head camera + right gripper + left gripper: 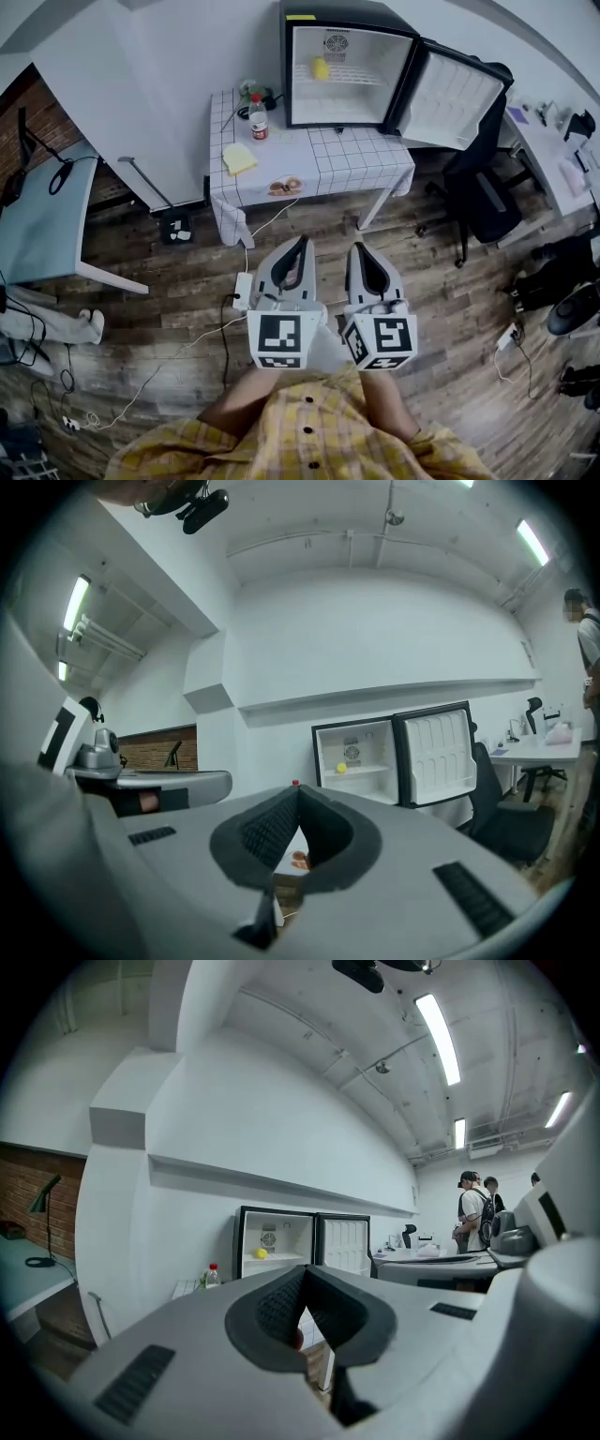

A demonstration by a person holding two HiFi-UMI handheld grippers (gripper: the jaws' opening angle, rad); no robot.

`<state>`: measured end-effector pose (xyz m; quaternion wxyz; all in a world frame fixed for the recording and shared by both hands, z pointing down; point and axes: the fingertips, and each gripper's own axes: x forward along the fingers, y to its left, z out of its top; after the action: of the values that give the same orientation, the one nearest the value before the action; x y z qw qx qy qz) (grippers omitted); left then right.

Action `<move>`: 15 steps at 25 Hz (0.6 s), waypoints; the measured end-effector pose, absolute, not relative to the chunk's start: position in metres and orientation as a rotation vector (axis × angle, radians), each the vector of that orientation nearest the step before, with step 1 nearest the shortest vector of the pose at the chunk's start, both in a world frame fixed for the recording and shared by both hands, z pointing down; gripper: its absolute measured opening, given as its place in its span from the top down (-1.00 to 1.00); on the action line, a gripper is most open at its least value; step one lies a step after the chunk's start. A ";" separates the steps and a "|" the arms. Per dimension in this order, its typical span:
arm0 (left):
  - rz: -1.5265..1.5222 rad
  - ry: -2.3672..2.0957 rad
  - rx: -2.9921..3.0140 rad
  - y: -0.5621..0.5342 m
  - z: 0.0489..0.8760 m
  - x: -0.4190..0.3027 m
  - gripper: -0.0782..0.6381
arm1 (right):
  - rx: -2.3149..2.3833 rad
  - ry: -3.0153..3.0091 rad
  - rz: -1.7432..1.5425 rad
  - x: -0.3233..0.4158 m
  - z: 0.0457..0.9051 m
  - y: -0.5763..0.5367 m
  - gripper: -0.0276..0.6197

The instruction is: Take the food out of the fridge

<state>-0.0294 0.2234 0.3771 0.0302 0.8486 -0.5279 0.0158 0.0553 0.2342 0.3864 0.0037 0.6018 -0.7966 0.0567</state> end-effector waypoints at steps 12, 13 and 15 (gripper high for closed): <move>0.088 -1.654 2.617 0.076 0.363 0.033 0.76 | 1.858 -2.524 0.195 0.111 0.374 0.085 0.90; 0.090 -1.658 2.616 0.068 0.362 0.036 0.76 | 1.853 -2.529 0.195 0.114 0.372 0.077 0.90; 0.092 -1.662 2.618 0.054 0.359 0.043 0.76 | 1.847 -2.539 0.199 0.118 0.369 0.063 0.90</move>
<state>0.0430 0.0545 0.3591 0.0196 0.8438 -0.5355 0.0298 0.1183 0.0626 0.3695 -0.0024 0.5871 -0.8070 0.0631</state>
